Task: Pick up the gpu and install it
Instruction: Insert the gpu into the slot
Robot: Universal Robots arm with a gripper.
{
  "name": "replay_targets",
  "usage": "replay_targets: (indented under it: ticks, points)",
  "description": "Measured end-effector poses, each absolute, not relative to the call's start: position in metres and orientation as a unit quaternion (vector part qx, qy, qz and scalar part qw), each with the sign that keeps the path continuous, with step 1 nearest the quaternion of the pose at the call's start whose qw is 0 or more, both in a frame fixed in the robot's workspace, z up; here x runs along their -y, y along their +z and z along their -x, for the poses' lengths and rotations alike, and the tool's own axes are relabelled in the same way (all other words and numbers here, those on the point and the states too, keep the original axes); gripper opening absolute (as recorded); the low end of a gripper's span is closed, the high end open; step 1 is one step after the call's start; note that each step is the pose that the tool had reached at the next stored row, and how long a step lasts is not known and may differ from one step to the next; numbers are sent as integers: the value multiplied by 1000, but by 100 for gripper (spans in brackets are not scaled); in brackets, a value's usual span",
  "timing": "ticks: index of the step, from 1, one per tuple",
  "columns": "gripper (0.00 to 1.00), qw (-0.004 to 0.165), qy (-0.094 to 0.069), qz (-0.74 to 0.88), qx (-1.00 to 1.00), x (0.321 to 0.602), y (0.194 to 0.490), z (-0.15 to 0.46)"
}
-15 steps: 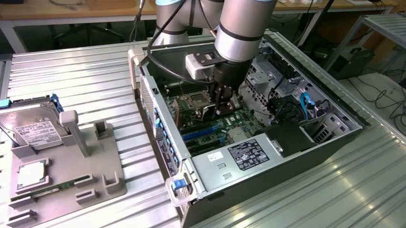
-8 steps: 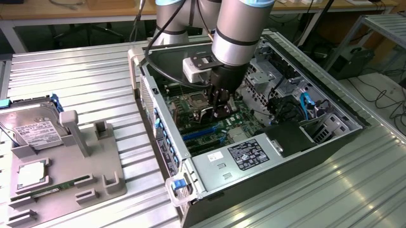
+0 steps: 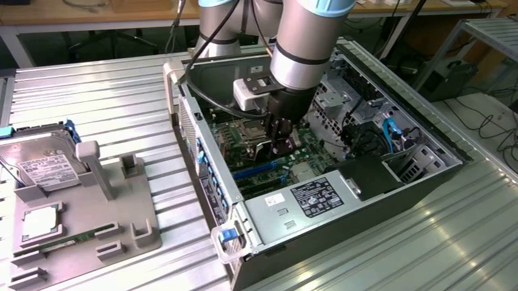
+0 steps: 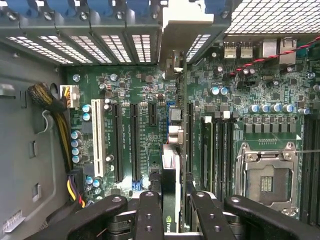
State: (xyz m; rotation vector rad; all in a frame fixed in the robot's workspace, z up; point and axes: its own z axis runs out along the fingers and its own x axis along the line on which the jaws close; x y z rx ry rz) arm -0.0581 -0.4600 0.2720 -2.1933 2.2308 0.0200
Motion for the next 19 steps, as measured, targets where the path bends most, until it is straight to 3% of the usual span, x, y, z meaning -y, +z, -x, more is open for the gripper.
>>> replay_targets:
  ticks: [19]
  points:
    - [27,3,10,701,-713,461,256,70]
